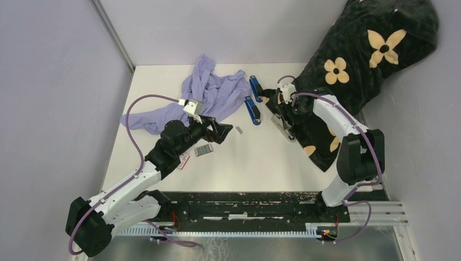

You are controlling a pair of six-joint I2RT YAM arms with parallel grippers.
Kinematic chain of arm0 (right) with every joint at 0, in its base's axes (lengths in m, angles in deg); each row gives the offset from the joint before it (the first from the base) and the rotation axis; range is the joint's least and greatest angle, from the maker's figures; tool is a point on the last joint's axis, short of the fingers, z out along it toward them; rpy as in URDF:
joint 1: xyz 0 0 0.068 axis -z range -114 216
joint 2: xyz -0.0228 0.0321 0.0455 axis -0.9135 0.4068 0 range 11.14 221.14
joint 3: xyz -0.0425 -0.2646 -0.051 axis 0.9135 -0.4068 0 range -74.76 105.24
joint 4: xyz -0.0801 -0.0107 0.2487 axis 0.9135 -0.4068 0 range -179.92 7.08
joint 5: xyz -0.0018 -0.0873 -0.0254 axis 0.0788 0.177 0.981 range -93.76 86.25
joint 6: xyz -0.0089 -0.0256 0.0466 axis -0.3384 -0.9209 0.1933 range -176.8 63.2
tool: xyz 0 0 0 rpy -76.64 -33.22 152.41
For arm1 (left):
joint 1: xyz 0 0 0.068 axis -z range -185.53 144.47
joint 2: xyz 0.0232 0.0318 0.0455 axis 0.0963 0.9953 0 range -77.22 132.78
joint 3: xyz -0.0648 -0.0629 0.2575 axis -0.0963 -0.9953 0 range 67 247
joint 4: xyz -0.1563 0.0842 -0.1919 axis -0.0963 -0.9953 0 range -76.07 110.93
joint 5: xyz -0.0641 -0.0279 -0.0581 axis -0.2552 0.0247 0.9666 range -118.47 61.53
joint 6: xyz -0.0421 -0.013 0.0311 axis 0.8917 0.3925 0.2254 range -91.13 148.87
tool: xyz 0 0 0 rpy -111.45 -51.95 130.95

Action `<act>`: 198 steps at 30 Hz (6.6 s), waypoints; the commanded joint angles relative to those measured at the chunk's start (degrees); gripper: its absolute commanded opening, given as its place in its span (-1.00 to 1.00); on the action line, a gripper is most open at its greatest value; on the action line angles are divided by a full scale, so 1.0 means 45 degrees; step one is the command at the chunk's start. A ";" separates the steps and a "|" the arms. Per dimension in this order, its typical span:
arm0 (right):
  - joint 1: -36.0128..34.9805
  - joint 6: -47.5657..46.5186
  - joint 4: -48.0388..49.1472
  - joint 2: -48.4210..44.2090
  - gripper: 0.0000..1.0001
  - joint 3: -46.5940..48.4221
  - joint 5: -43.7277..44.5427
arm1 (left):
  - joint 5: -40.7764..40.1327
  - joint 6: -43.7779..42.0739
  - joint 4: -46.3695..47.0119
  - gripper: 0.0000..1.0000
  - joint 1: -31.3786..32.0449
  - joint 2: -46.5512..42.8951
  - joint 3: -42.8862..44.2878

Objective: Unload the staples from the stapler
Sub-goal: Place the stapler at the center of the board, then pick up the stapler from the center of the board, then unload the staple at the center of the board.

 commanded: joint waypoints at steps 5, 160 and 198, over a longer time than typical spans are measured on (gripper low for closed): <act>0.0952 -0.1176 -0.1568 -0.1651 0.35 0.1434 -0.4555 | -0.0839 0.1856 0.0290 0.98 -0.0026 -0.0111 0.1095; 0.0881 0.8927 0.8498 -0.0684 -0.98 -0.0797 -1.2441 | 0.2542 0.7950 0.8550 0.97 -0.0531 0.3032 -0.0988; 0.0866 1.4555 1.3879 -0.0899 -0.98 -0.0236 -1.4091 | 0.4297 0.8738 1.2432 0.99 -0.0568 0.7736 0.1733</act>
